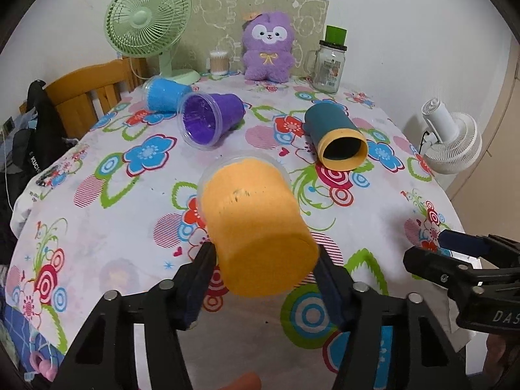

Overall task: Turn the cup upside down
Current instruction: 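Grasp the orange cup with the left gripper while the right gripper releases it, then rotate the held orange cup with the left gripper so its rim faces down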

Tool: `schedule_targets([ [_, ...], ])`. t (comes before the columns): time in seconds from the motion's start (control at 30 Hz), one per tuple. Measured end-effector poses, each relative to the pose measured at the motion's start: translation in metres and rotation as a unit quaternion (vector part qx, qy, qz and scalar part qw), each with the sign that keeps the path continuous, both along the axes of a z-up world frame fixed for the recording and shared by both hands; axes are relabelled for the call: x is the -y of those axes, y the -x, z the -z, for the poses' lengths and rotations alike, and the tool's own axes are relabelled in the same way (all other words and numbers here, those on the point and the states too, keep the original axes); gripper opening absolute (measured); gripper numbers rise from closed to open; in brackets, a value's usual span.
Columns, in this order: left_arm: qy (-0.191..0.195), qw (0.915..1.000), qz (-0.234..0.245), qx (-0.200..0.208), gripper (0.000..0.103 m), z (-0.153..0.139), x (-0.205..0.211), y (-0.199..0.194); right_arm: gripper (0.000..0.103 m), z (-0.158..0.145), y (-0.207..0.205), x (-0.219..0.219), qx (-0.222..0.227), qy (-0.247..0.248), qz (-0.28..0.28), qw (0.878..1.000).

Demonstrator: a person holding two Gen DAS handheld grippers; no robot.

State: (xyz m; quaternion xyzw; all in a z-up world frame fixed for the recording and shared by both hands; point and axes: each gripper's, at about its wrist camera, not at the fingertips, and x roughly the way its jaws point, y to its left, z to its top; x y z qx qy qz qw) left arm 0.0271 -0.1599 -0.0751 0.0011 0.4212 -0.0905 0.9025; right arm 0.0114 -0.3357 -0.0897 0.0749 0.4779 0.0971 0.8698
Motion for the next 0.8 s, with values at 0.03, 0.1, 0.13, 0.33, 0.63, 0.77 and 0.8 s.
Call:
schedule_targets([
  [0.03,0.0,1.0,-0.001,0.002,0.061,-0.002,-0.001,0.0,0.08,0.0,0.0,-0.001,0.0,0.0,-0.001,1.0],
  [0.1,0.0,1.0,-0.004,0.005,0.061,-0.004,-0.003,0.001,0.08,0.0,0.0,-0.003,0.0,0.001,-0.003,1.0],
  [0.13,0.0,1.0,-0.005,0.005,0.06,-0.004,-0.004,0.001,0.08,-0.001,0.0,-0.004,0.0,0.001,-0.004,1.0],
  [0.33,0.002,0.9998,-0.008,0.015,0.054,-0.011,-0.009,0.003,0.08,-0.001,0.0,-0.008,0.001,0.005,-0.006,1.0],
  [0.63,0.004,0.9999,-0.007,0.013,0.054,-0.011,-0.014,0.002,0.08,0.0,-0.003,-0.012,-0.002,0.009,-0.009,1.0],
  [0.77,0.007,0.9999,-0.01,0.004,0.069,-0.007,-0.013,0.002,0.08,0.0,-0.002,-0.013,-0.002,0.01,-0.01,1.0],
  [0.8,0.007,0.9999,-0.01,0.0,0.076,-0.005,-0.013,0.002,0.08,0.0,-0.002,-0.013,-0.003,0.01,-0.01,1.0],
])
